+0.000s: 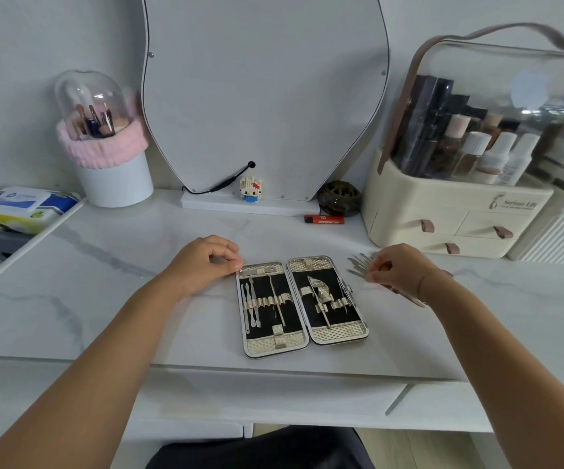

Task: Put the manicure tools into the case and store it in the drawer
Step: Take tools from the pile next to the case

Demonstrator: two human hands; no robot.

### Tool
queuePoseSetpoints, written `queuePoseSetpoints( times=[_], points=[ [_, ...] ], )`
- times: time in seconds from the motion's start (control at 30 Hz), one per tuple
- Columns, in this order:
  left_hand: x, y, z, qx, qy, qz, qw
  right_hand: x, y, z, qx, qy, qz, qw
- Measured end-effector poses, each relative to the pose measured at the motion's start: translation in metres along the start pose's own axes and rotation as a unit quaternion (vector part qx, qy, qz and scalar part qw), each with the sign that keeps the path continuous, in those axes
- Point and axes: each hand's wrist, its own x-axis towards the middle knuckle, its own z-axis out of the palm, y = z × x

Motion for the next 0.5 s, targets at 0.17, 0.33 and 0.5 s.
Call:
queuePoseSetpoints(
  times=[0.17,0.33,0.5],
  points=[
    [0.000,0.000,0.000,0.004,-0.003,0.002,1.000,-0.002,-0.002,0.002,0.017,0.022,-0.003,1.000],
    [0.000,0.001,0.000,-0.001,-0.001,-0.001,1.000,0.002,-0.009,0.000,-0.069,-0.039,0.005,0.997],
    [-0.001,0.003,-0.001,0.002,-0.004,-0.002,1.000,0.001,-0.010,0.002,-0.101,-0.056,0.003,0.993]
  ],
)
